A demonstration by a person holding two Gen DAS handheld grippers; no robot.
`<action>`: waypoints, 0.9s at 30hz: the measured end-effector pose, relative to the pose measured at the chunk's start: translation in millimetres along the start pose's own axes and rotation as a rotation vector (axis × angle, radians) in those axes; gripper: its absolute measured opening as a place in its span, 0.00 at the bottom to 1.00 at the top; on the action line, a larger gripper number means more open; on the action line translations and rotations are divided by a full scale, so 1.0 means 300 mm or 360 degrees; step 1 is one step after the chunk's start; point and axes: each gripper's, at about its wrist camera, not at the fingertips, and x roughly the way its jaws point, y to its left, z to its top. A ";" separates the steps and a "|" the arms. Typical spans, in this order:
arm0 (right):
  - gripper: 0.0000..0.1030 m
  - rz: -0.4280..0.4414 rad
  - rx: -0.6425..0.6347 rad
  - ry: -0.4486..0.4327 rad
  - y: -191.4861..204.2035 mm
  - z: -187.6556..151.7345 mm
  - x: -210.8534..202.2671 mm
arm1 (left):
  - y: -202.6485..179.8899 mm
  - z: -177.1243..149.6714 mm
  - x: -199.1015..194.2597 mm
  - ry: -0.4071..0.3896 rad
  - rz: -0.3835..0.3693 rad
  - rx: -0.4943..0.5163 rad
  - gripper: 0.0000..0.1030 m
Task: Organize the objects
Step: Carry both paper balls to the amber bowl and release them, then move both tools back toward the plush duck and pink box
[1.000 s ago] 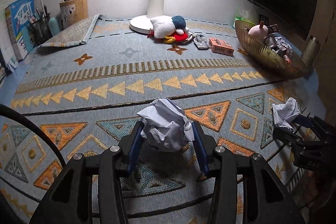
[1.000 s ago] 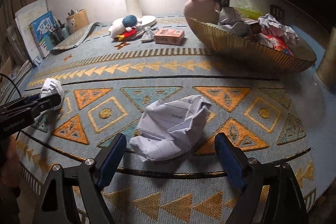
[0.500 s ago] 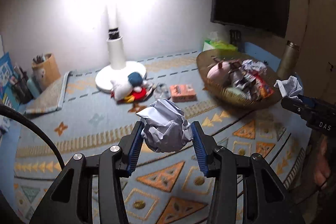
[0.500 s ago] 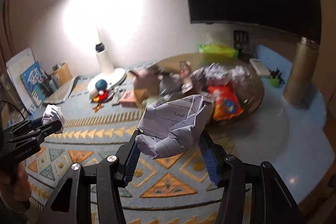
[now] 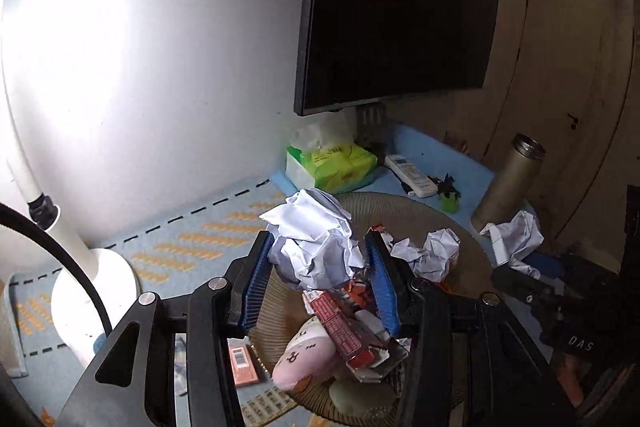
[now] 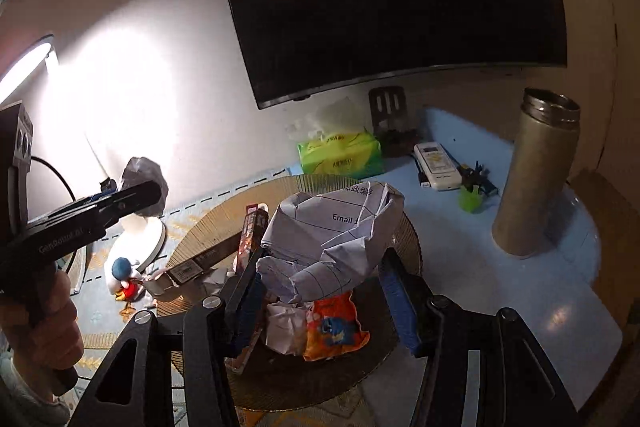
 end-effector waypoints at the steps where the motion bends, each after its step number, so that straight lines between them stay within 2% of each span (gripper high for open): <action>1: 0.62 -0.0007 -0.0021 0.0031 0.004 -0.008 0.024 | -0.002 -0.001 0.025 0.0011 -0.0038 -0.0010 0.50; 2: 0.71 -0.0007 -0.0040 0.0062 0.009 -0.017 0.044 | -0.004 -0.001 0.058 0.0064 -0.0058 -0.0017 0.70; 3: 0.84 -0.0001 -0.0046 0.0070 0.010 -0.027 0.055 | -0.003 -0.004 0.090 0.0113 -0.0047 -0.0033 0.90; 5: 0.85 0.0007 -0.0059 0.0054 0.013 -0.046 0.055 | 0.006 -0.015 0.125 0.0139 -0.0037 -0.0077 0.91; 8: 0.85 0.0009 -0.0100 0.0052 0.019 -0.062 0.049 | 0.024 -0.025 0.129 0.0153 -0.0082 -0.0137 0.91; 17: 0.85 0.0044 -0.0101 0.0084 0.042 -0.094 0.020 | 0.096 -0.058 -0.008 0.0073 -0.0051 -0.0203 0.91; 20: 0.85 0.0061 -0.0109 0.0097 0.068 -0.109 0.002 | 0.119 -0.093 -0.088 0.0032 0.0029 -0.0206 0.91; 24: 0.85 0.0101 -0.0128 0.0097 0.121 -0.123 -0.028 | 0.156 -0.165 -0.206 0.0005 0.0261 -0.0208 0.91; 27: 0.85 0.0172 -0.0150 0.0109 0.185 -0.134 -0.052 | 0.227 -0.243 -0.294 0.0012 0.0293 -0.0283 0.91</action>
